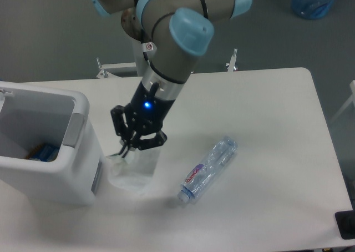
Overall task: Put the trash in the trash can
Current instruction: 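Carry the tissue over the white bin and open the gripper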
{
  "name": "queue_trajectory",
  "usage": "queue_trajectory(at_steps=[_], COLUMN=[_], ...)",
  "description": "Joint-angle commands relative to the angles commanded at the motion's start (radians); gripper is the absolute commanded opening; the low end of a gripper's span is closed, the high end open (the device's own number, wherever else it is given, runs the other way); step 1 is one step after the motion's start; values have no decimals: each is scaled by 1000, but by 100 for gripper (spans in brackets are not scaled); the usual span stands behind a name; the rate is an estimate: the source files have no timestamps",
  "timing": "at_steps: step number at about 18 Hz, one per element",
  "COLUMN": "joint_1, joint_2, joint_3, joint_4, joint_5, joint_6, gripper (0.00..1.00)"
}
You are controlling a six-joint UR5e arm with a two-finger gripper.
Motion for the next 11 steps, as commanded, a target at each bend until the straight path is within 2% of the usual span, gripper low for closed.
queue_trajectory(at_steps=[4,6,11], joint_1=[-11,-31,-116], joint_2=[11,38,91], joint_3=[20,17,-8], joint_4=[0,-3,-6], joint_5=[-47,-69,-68], joint_6=[-5,-12,-14], gripper=[0,0,0])
